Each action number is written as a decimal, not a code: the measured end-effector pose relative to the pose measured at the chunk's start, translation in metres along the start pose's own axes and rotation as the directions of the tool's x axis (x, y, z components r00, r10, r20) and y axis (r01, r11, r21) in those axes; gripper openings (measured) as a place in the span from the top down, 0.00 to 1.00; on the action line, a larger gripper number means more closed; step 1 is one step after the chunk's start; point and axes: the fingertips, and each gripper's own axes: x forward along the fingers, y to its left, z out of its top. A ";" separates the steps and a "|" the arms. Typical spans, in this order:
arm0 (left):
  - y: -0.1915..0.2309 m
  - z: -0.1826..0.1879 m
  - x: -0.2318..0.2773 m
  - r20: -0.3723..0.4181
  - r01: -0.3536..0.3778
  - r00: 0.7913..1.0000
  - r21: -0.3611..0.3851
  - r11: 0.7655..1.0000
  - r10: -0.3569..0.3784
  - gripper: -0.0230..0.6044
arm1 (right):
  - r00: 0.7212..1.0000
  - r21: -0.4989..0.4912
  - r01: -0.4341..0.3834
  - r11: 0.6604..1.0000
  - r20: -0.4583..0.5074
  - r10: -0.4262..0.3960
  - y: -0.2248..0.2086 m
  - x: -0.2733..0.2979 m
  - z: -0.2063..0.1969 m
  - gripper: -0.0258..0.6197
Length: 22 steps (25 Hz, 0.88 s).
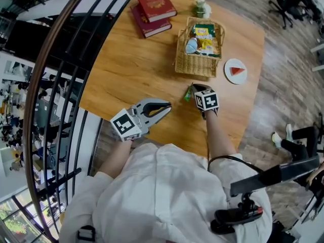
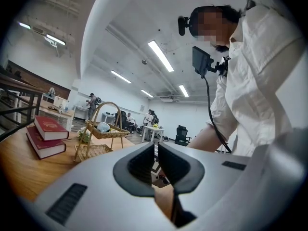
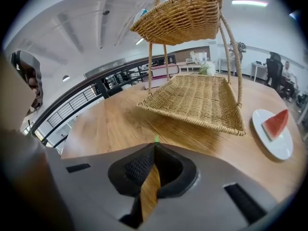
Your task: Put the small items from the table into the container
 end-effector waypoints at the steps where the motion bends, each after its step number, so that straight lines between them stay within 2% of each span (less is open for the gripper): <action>1: 0.000 0.001 0.001 0.002 0.004 1.000 0.002 1.000 -0.004 0.95 | 1.000 -0.001 0.005 1.000 0.000 -0.005 -0.001 -0.002 0.000 0.93; 11: 0.000 0.006 0.005 0.022 0.025 0.999 0.017 1.000 -0.025 0.95 | 0.997 0.002 0.026 1.000 0.073 -0.026 0.004 -0.032 0.019 0.93; 22: -0.002 0.015 0.014 0.053 0.073 0.996 0.036 0.997 -0.075 0.95 | 0.979 0.016 0.013 1.000 0.203 -0.016 0.022 -0.099 0.062 0.93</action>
